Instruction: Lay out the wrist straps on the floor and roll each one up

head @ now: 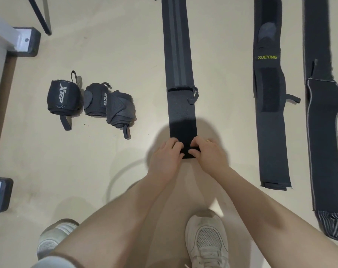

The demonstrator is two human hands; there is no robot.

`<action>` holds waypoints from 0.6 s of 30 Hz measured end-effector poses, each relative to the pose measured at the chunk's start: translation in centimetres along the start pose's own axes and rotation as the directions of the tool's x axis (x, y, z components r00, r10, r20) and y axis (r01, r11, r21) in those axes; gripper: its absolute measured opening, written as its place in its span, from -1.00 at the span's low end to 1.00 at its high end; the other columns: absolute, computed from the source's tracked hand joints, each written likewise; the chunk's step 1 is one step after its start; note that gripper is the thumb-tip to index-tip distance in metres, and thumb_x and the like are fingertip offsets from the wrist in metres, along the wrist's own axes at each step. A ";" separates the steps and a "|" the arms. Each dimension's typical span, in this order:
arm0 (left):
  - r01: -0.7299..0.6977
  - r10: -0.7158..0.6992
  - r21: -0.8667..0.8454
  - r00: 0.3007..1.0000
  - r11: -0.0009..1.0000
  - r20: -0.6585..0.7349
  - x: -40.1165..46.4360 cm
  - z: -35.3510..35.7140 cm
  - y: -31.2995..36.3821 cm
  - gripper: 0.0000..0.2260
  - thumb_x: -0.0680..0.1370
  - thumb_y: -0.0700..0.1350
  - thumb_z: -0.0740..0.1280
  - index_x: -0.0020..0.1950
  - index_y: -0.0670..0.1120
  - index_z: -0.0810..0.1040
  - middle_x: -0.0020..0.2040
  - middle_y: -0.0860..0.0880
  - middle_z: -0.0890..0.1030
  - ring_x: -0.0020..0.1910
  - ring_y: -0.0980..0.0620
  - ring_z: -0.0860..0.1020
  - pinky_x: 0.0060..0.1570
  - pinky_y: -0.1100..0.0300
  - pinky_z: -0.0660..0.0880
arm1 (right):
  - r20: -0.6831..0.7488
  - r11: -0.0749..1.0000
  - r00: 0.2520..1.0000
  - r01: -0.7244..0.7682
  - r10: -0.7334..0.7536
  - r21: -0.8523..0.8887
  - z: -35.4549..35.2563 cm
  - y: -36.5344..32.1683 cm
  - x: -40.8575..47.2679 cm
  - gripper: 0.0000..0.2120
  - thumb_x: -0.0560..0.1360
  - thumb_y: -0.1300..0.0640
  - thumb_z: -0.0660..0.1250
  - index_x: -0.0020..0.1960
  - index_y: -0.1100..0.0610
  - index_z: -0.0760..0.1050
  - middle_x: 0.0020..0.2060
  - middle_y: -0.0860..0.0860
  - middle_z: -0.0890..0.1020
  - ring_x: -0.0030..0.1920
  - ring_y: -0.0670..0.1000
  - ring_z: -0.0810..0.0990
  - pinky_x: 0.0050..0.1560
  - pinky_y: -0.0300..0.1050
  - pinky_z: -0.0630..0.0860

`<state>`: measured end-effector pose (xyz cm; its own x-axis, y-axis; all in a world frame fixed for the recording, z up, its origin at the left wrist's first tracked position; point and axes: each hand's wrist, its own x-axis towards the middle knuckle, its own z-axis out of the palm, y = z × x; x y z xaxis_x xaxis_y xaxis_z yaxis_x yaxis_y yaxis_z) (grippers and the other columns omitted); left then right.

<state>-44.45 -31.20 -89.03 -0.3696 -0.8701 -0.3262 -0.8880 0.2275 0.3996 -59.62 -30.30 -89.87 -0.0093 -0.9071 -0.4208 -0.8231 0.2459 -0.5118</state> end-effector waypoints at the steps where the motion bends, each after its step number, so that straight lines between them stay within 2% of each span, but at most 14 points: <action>1: -0.003 0.003 0.011 1.000 1.000 -0.005 0.0 -0.1 0.0 -0.76 0.59 -0.10 0.23 0.23 -0.13 0.46 0.31 -0.04 0.40 0.22 -0.05 0.40 0.10 0.17 0.31 | -0.019 1.000 1.000 -0.014 0.014 -0.001 0.2 0.0 0.0 -0.84 0.56 0.03 0.25 0.09 0.06 0.46 0.01 -0.06 0.56 0.16 0.02 0.38 -0.06 -0.11 0.34; 2: -0.022 0.022 0.045 1.000 0.999 -0.016 0.0 -0.2 0.0 -0.77 0.55 -0.09 0.30 0.17 -0.13 0.51 0.28 -0.05 0.42 0.18 -0.06 0.43 0.06 0.17 0.32 | -0.043 0.999 0.999 -0.031 0.031 0.010 0.4 0.0 -0.1 -0.84 0.55 0.04 0.27 0.08 0.07 0.47 0.03 -0.06 0.53 0.16 0.02 0.39 -0.09 -0.14 0.30; 4: -0.061 0.069 0.110 0.995 0.992 -0.066 0.2 -0.2 -0.3 -0.81 0.38 -0.11 0.51 -0.06 -0.11 0.61 0.01 -0.03 0.56 -0.07 -0.04 0.55 -0.16 0.21 0.35 | -0.091 0.996 0.992 -0.085 0.088 0.036 0.5 -0.1 -0.1 -0.81 0.54 0.05 0.30 0.11 0.09 0.48 0.11 -0.03 0.46 0.17 0.05 0.36 -0.10 -0.16 0.27; 6: -0.070 0.082 0.153 0.994 0.986 -0.074 0.6 0.1 -0.4 -0.83 0.31 -0.16 0.56 -0.17 -0.10 0.63 -0.19 -0.01 0.57 -0.23 -0.03 0.56 -0.28 0.22 0.33 | -0.154 0.999 0.987 -0.044 0.045 0.009 0.6 -0.4 0.2 -0.84 0.52 0.12 0.33 0.06 0.15 0.48 0.10 0.03 0.44 0.13 0.09 0.39 -0.14 -0.15 0.30; 8: -0.027 0.030 0.058 0.998 0.998 -0.055 1.1 0.1 -0.1 -0.91 0.46 -0.20 0.41 -0.05 -0.14 0.61 -0.10 -0.07 0.57 -0.11 -0.09 0.55 -0.19 0.16 0.33 | -0.200 0.984 0.967 0.135 -0.157 -0.119 0.7 -0.6 0.4 -0.91 0.47 0.18 0.36 -0.11 0.20 0.50 -0.05 0.08 0.52 -0.03 0.15 0.50 -0.26 -0.13 0.34; 9: 0.015 -0.015 0.015 1.000 1.000 -0.026 1.2 0.0 0.1 -0.87 0.54 -0.19 0.31 0.05 -0.15 0.58 -0.01 -0.08 0.55 -0.02 -0.10 0.52 -0.13 0.14 0.35 | -0.196 0.958 0.948 0.212 -0.249 -0.192 0.7 -0.6 0.4 -0.86 0.45 0.13 0.35 -0.19 0.20 0.50 -0.14 0.08 0.55 -0.13 0.16 0.55 -0.31 -0.13 0.37; 11: 0.050 -0.053 -0.067 0.998 0.997 -0.038 1.5 -0.2 -0.2 -0.80 0.60 -0.18 0.21 0.19 -0.15 0.52 0.10 -0.07 0.52 0.06 -0.07 0.48 -0.01 0.10 0.42 | -0.109 0.902 0.932 0.299 -0.347 -0.312 0.7 0.0 0.2 -0.77 0.38 0.00 0.39 -0.20 0.18 0.53 -0.20 0.08 0.59 -0.21 0.13 0.59 -0.28 -0.11 0.46; 12: 0.053 -0.057 -0.118 0.998 0.992 -0.036 1.5 -0.3 -0.4 -0.79 0.60 -0.17 0.21 0.21 -0.14 0.51 0.12 -0.06 0.52 0.06 -0.06 0.48 0.01 0.09 0.43 | -0.061 0.875 0.927 0.327 -0.371 -0.356 0.7 0.2 0.1 -0.74 0.30 0.02 0.48 -0.17 0.19 0.55 -0.18 0.08 0.60 -0.21 0.13 0.60 -0.25 -0.11 0.49; 14: 0.031 -0.036 -0.167 0.999 0.985 -0.024 1.6 -0.8 -0.7 -0.78 0.60 -0.17 0.22 0.22 -0.13 0.51 0.11 -0.08 0.52 0.05 -0.05 0.49 0.01 0.13 0.42 | -0.016 0.839 0.921 0.347 -0.389 -0.419 0.6 0.4 0.2 -0.68 0.14 0.21 0.58 -0.17 0.19 0.56 -0.19 0.09 0.60 -0.24 0.13 0.60 -0.25 -0.12 0.51; 16: 0.029 -0.035 -0.209 0.999 0.977 -0.027 1.6 -0.8 -0.9 -0.78 0.59 -0.17 0.23 0.21 -0.14 0.54 0.08 -0.09 0.53 0.03 -0.05 0.50 0.00 0.20 0.39 | -0.019 0.839 0.924 0.339 -0.383 -0.427 0.5 0.4 0.5 -0.67 0.10 0.30 0.57 -0.18 0.18 0.55 -0.23 0.07 0.59 -0.27 0.13 0.59 -0.29 -0.12 0.50; 18: 0.063 -0.073 -0.267 0.997 0.962 -0.026 1.6 -0.7 -1.1 -0.78 0.59 -0.17 0.26 0.20 -0.16 0.56 0.09 -0.11 0.53 0.02 -0.05 0.52 0.00 0.23 0.37 | 0.021 0.852 0.922 0.365 -0.386 -0.374 0.2 0.3 0.8 -0.69 0.16 0.29 0.56 -0.14 0.21 0.56 -0.20 0.10 0.60 -0.23 0.16 0.60 -0.29 -0.09 0.53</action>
<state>-43.88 -33.12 -89.32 -0.2968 -0.8952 -0.3325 -0.8042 0.0466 0.5925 -59.80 -30.91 -90.54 0.3210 -0.9243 -0.2064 -0.9175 -0.2494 -0.3098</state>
